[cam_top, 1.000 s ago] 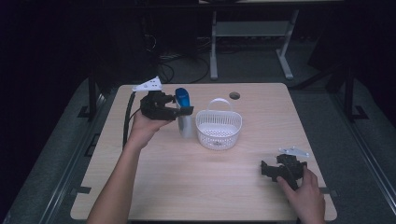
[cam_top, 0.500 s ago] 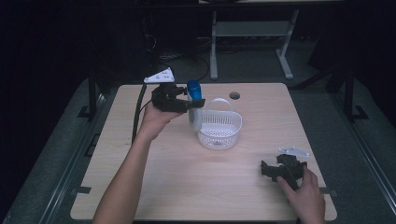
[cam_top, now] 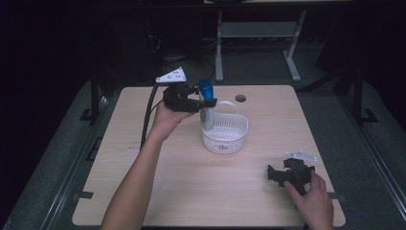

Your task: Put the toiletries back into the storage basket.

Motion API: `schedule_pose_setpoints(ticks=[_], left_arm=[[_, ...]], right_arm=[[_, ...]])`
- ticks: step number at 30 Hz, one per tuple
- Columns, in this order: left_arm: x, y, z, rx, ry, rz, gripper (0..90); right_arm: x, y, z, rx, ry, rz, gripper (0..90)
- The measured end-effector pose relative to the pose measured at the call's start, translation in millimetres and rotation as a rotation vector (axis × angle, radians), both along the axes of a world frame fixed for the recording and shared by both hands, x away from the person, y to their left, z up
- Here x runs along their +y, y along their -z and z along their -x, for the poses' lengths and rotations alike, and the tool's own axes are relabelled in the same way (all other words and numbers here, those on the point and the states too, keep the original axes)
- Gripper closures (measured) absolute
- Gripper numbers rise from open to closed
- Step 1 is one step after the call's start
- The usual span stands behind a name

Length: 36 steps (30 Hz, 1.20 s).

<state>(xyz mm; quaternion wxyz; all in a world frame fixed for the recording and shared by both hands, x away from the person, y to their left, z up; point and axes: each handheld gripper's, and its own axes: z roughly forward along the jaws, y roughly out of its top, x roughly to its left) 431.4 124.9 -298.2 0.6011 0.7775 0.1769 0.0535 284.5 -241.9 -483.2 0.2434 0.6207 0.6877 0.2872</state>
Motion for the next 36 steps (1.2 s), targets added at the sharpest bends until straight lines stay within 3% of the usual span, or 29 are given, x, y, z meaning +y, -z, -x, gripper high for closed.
schedule_pose_setpoints(ticks=[17, 36], left_arm=[[-3.5, 24.6, -7.7, -0.027, 0.007, 0.004, 35.1], [-8.8, 54.8, -7.7, -0.021, 0.020, -0.007, 35.1]], right_arm=[[0.0, 0.1, -0.1, 0.000, 0.000, 0.000, 0.0], [0.0, 0.1, -0.1, 0.000, 0.000, 0.000, 0.0]])
